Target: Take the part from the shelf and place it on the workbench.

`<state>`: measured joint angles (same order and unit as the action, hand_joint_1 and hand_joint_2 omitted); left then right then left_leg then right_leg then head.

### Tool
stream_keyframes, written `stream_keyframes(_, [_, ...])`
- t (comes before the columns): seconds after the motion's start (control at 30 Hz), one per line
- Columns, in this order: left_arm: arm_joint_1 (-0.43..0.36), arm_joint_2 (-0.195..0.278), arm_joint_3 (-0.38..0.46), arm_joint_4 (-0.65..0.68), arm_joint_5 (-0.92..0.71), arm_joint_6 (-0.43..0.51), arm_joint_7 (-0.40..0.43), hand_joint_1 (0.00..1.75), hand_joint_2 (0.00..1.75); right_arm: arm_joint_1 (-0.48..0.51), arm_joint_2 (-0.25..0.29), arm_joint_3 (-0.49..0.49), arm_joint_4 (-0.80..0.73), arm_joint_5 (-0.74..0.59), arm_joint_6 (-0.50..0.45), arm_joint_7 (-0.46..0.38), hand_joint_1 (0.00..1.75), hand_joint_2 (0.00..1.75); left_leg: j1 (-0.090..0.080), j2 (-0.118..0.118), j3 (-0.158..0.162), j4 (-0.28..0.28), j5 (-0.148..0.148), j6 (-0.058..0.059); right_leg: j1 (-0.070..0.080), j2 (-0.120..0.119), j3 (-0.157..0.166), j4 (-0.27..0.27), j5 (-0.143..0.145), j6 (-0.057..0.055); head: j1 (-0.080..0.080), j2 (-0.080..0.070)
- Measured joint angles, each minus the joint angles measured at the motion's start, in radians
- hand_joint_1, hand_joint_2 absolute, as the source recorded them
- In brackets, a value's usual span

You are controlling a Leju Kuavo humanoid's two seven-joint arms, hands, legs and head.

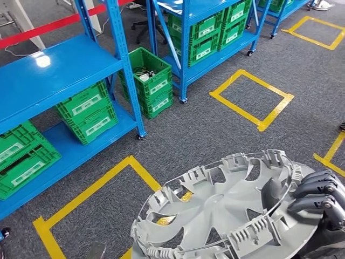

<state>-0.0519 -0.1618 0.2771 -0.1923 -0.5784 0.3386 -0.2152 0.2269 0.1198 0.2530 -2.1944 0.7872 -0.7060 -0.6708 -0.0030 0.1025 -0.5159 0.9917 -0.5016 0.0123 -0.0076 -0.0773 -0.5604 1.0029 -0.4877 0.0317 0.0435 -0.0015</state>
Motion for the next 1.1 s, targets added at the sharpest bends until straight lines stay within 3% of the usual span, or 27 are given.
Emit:
stream_keyframes(0.07, [-0.001, -0.001, 0.002, 0.0, -0.002, -0.001, -0.001, 0.0, 1.75, 0.001, 0.0, 0.0, -0.001, -0.002, 0.0, 0.0, 1.75, 1.75, -0.001, 0.016, 0.002, 0.002, -0.002, -0.008, 0.002, 0.019, -0.004, 0.0, 0.003, -0.016, -0.001, 0.0])
stream_keyframes(0.13, [-0.002, -0.002, 0.004, 0.0, -0.005, -0.002, -0.001, 0.0, 1.75, 0.002, 0.0, 0.0, -0.002, -0.004, 0.0, 0.0, 1.75, 1.75, 0.003, -0.01, -0.005, 0.023, -0.024, -0.02, -0.001, 0.04, -0.009, -0.001, 0.009, -0.029, -0.002, 0.0])
stream_keyframes(0.17, [-0.001, -0.003, 0.006, 0.0, -0.007, -0.003, -0.002, 0.0, 1.75, 0.002, 0.0, 0.001, -0.003, -0.005, 0.0, 0.0, 1.75, 1.75, 0.006, -0.037, -0.019, 0.061, -0.051, -0.025, -0.003, 0.051, -0.011, -0.003, 0.013, -0.034, -0.003, 0.0])
stream_keyframes(0.23, [0.002, -0.003, 0.008, 0.0, -0.008, -0.004, -0.003, 0.0, 1.75, 0.002, 0.0, 0.001, -0.005, -0.004, 0.0, -0.001, 1.75, 1.75, 0.01, -0.085, -0.073, 0.19, -0.123, -0.03, -0.004, 0.075, -0.015, -0.003, 0.016, -0.041, -0.005, 0.0])
stream_keyframes(0.27, [0.004, -0.003, 0.009, 0.0, -0.007, -0.007, -0.003, 0.0, 1.75, 0.002, 0.0, 0.001, -0.005, -0.002, 0.0, -0.001, 1.75, 1.75, 0.01, -0.092, -0.1, 0.254, -0.148, -0.03, -0.003, 0.09, -0.017, -0.002, 0.017, -0.043, -0.005, 0.0])
stream_keyframes(0.3, [0.005, -0.003, 0.011, 0.0, -0.006, -0.012, -0.004, 0.0, 1.75, 0.002, 0.0, 0.001, -0.005, 0.001, 0.0, -0.001, 1.75, 1.75, 0.01, -0.094, -0.117, 0.292, -0.154, -0.029, -0.002, 0.105, -0.017, -0.002, 0.018, -0.043, -0.005, 0.0])
stream_keyframes(0.33, [0.006, -0.003, 0.012, 0.0, -0.005, -0.018, -0.004, 0.0, 1.75, 0.003, 0.0, 0.001, -0.005, 0.004, 0.0, -0.001, 1.75, 1.75, 0.01, -0.096, -0.118, 0.292, -0.139, -0.027, -0.001, 0.12, -0.017, -0.001, 0.019, -0.043, -0.004, 0.0])
stream_keyframes(0.37, [0.006, -0.002, 0.014, 0.0, -0.005, -0.023, -0.004, 0.0, 1.75, 0.002, 0.001, 0.001, -0.006, 0.007, 0.0, -0.001, 1.75, 1.75, 0.01, -0.101, -0.102, 0.252, -0.105, -0.023, -0.001, 0.135, -0.016, 0.0, 0.019, -0.043, -0.004, 0.0])
stream_keyframes(0.43, [0.006, 0.0, 0.015, 0.0, -0.007, -0.026, -0.004, 0.0, 1.75, 0.001, 0.001, 0.001, -0.008, 0.011, 0.0, -0.001, 1.75, 1.75, 0.01, -0.141, -0.048, 0.121, -0.03, -0.011, 0.0, 0.162, -0.016, 0.002, 0.02, -0.04, -0.004, 0.0])
stream_keyframes(0.47, [0.006, 0.002, 0.015, 0.0, -0.008, -0.024, -0.004, 0.0, 1.75, -0.001, 0.001, 0.001, -0.01, 0.011, 0.0, -0.001, 1.75, 1.75, 0.011, -0.164, -0.026, 0.067, -0.009, -0.006, -0.001, 0.175, -0.019, 0.004, 0.022, -0.037, -0.004, 0.0])
stream_keyframes(0.53, [0.005, 0.006, 0.016, 0.0, -0.008, -0.02, -0.008, 0.0, 1.75, -0.005, 0.002, 0.003, -0.018, 0.011, 0.0, -0.002, 1.75, 1.75, 0.01, -0.187, -0.011, 0.023, -0.005, 0.001, -0.004, 0.197, -0.031, 0.005, 0.028, -0.025, -0.004, 0.0])
stream_keyframes(0.6, [0.003, 0.008, 0.017, 0.0, -0.007, -0.018, -0.015, 0.0, 1.75, -0.006, 0.002, 0.004, -0.024, 0.011, 0.0, -0.002, 1.75, 1.75, 0.011, -0.165, -0.009, 0.01, -0.002, 0.005, -0.007, 0.21, -0.043, 0.005, 0.033, -0.011, -0.005, 0.0])
stream_keyframes(0.67, [0.002, 0.01, 0.019, 0.0, -0.007, -0.016, -0.019, 0.0, 1.75, -0.008, 0.002, 0.003, -0.026, 0.011, 0.0, -0.002, 1.75, 1.75, 0.015, -0.138, -0.007, -0.003, 0.007, 0.014, -0.003, 0.164, -0.069, 0.043, 0.007, -0.002, -0.001, 0.0])
stream_keyframes(0.73, [0.003, 0.012, 0.021, 0.0, -0.007, -0.016, -0.021, 0.0, 1.75, -0.012, 0.002, 0.003, -0.027, 0.011, 0.0, -0.002, 1.75, 1.75, 0.014, -0.108, -0.006, -0.008, 0.01, 0.019, -0.002, 0.103, -0.126, 0.163, -0.059, 0.006, 0.003, 0.0])
stream_keyframes(0.8, [0.006, 0.013, 0.022, 0.0, -0.006, -0.017, -0.021, 0.0, 1.75, -0.013, 0.002, 0.003, -0.027, 0.011, 0.0, -0.002, 1.75, 1.75, 0.012, -0.075, -0.008, -0.007, 0.01, 0.02, -0.005, 0.085, -0.177, 0.279, -0.103, 0.014, 0.004, 0.0])
stream_keyframes(0.83, [0.006, 0.014, 0.023, 0.0, -0.005, -0.016, -0.021, 0.0, 1.75, -0.013, 0.002, 0.003, -0.027, 0.011, 0.0, -0.002, 1.75, 1.75, 0.012, -0.06, -0.008, -0.006, 0.009, 0.019, -0.006, 0.082, -0.178, 0.289, -0.098, 0.017, 0.004, 0.0])
stream_keyframes(0.87, [0.005, 0.014, 0.024, 0.0, -0.005, -0.016, -0.022, 0.0, 1.75, -0.013, 0.002, 0.003, -0.027, 0.011, 0.0, -0.002, 1.75, 1.75, 0.012, -0.046, -0.007, -0.006, 0.008, 0.018, -0.007, 0.076, -0.156, 0.255, -0.076, 0.018, 0.004, 0.0])
stream_keyframes(0.93, [0.002, 0.014, 0.027, 0.0, -0.004, -0.016, -0.024, 0.0, 1.75, -0.014, 0.002, 0.003, -0.027, 0.011, 0.0, -0.002, 1.75, 1.75, 0.011, -0.023, -0.006, -0.003, 0.004, 0.011, -0.007, 0.042, -0.072, 0.113, -0.02, 0.019, 0.004, 0.0])
stream_keyframes(1.0, [0.0, 0.014, 0.032, 0.0, -0.007, -0.017, -0.026, 0.0, 1.75, -0.015, 0.002, 0.003, -0.027, 0.012, 0.0, -0.002, 1.75, 1.75, 0.005, -0.005, -0.005, 0.004, -0.002, 0.001, -0.003, 0.014, -0.015, 0.014, 0.004, 0.008, 0.004, 0.0])
stream_keyframes(1.03, [0.0, 0.014, 0.034, 0.0, -0.011, -0.018, -0.025, 0.0, 1.75, -0.015, 0.002, 0.004, -0.027, 0.012, 0.0, -0.002, 1.75, 1.75, 0.002, 0.004, -0.005, 0.006, -0.004, -0.003, 0.0, 0.011, -0.009, 0.002, 0.003, 0.001, 0.003, 0.0])
stream_keyframes(1.1, [-0.001, 0.013, 0.035, 0.0, -0.019, -0.019, -0.022, 0.0, 1.75, -0.014, 0.002, 0.004, -0.028, 0.013, 0.0, -0.002, 1.75, 1.75, 0.002, 0.019, -0.005, 0.008, -0.007, -0.01, 0.0, 0.034, -0.013, 0.002, 0.007, -0.013, 0.003, 0.0])
